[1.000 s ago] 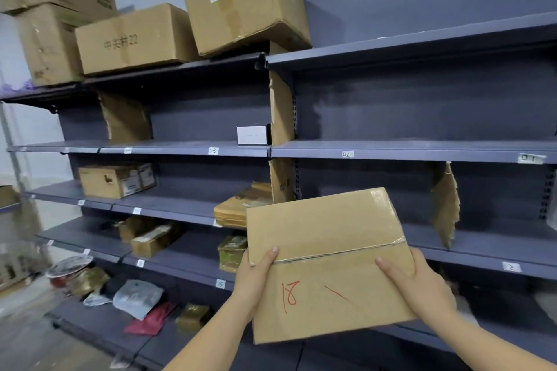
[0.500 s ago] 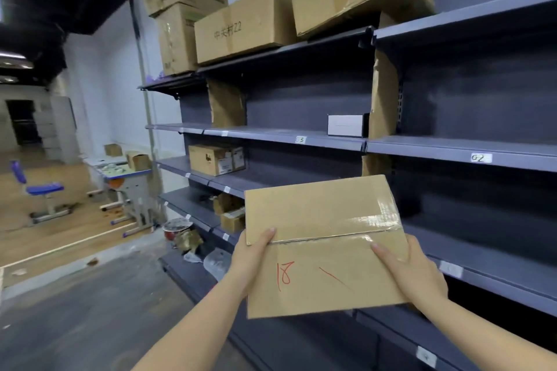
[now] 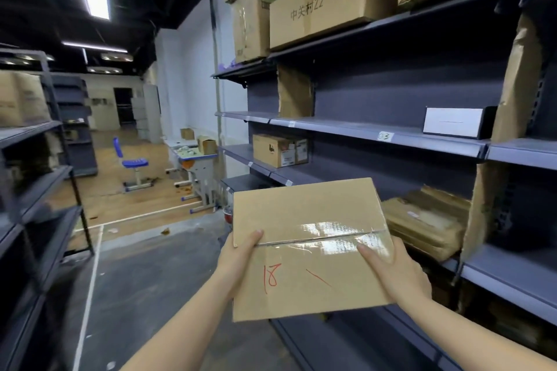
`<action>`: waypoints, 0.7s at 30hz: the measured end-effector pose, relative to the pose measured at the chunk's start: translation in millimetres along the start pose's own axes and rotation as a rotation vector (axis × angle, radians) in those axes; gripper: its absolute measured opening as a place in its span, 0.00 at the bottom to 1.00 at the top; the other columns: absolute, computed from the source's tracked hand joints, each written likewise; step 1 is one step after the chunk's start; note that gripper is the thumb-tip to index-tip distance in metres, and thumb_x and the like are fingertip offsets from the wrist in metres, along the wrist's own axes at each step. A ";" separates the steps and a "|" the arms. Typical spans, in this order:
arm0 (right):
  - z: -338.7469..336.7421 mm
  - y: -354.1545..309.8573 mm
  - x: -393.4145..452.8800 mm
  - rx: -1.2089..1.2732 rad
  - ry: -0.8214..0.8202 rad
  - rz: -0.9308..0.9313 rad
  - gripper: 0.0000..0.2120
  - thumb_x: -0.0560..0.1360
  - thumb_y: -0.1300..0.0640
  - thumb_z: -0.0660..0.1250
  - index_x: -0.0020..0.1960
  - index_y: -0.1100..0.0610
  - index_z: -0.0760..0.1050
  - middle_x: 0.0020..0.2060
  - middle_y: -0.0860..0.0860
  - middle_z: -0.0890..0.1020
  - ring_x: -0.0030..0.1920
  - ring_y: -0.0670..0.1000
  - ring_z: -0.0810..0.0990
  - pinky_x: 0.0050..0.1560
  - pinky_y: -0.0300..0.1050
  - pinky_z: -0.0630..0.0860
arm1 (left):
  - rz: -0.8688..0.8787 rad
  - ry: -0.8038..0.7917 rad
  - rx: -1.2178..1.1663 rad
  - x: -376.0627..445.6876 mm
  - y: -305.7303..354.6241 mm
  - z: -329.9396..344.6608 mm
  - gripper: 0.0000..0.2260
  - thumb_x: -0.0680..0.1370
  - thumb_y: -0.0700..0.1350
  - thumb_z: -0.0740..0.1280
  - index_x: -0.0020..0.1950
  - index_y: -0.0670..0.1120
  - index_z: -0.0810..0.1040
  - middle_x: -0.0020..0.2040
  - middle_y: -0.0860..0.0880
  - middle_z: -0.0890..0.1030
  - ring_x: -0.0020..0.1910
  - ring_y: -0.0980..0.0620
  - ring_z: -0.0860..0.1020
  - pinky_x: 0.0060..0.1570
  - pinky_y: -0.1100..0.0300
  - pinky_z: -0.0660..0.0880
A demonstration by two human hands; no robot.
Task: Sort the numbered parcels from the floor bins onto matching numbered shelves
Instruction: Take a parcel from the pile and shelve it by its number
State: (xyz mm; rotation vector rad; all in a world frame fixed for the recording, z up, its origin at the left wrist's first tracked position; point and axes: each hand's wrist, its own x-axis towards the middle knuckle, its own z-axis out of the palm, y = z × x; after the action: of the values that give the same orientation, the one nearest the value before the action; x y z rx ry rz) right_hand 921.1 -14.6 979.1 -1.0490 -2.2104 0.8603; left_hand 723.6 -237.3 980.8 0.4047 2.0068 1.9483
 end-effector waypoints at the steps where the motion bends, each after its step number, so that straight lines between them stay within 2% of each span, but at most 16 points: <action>1: 11.7 -5.6 5.9 -0.001 -0.008 0.001 0.30 0.66 0.23 0.58 0.59 0.40 0.64 0.50 0.47 0.79 0.53 0.57 0.78 0.49 0.50 0.72 | -0.007 0.004 0.002 9.8 -1.5 -8.8 0.19 0.75 0.58 0.69 0.62 0.55 0.71 0.50 0.48 0.84 0.46 0.47 0.83 0.47 0.50 0.80; 6: 71.2 -45.5 33.1 0.009 -0.033 0.022 0.32 0.68 0.24 0.58 0.64 0.42 0.64 0.55 0.50 0.79 0.57 0.59 0.77 0.50 0.49 0.69 | -0.019 0.008 0.021 67.0 -2.8 -60.1 0.23 0.69 0.63 0.71 0.61 0.57 0.73 0.50 0.49 0.84 0.47 0.47 0.84 0.52 0.45 0.80; 9: 105.6 -80.1 47.8 0.009 -0.038 0.032 0.31 0.69 0.25 0.59 0.64 0.43 0.64 0.51 0.48 0.78 0.56 0.58 0.77 0.48 0.49 0.68 | -0.009 0.006 0.029 105.1 4.7 -93.7 0.19 0.71 0.62 0.71 0.58 0.57 0.74 0.49 0.49 0.85 0.46 0.47 0.84 0.53 0.44 0.79; 16: 187.4 -143.5 72.4 0.024 -0.047 0.051 0.30 0.67 0.23 0.58 0.60 0.41 0.65 0.50 0.45 0.80 0.50 0.55 0.77 0.46 0.49 0.70 | -0.031 0.010 0.019 182.3 2.0 -168.4 0.28 0.66 0.64 0.73 0.62 0.54 0.73 0.50 0.49 0.84 0.47 0.46 0.84 0.53 0.44 0.79; 19: 222.5 -157.6 81.1 0.022 -0.086 0.064 0.31 0.63 0.21 0.56 0.57 0.40 0.63 0.51 0.45 0.80 0.52 0.55 0.78 0.46 0.49 0.71 | -0.062 0.016 0.022 209.4 -10.3 -193.7 0.28 0.67 0.63 0.73 0.62 0.53 0.73 0.50 0.48 0.85 0.47 0.46 0.84 0.53 0.44 0.79; 21: 243.9 -166.9 89.5 0.016 -0.103 0.072 0.29 0.64 0.22 0.57 0.56 0.39 0.63 0.53 0.46 0.80 0.53 0.56 0.78 0.46 0.49 0.69 | -0.094 0.027 0.013 228.4 -17.7 -208.0 0.27 0.68 0.62 0.73 0.62 0.53 0.73 0.50 0.48 0.85 0.47 0.45 0.84 0.53 0.44 0.79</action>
State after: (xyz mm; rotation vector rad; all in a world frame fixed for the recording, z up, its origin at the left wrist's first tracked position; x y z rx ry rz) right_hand 625.1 -100.6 960.7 -1.1045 -2.2579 0.9825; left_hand 430.0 -333.2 961.7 0.2839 2.0184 1.8944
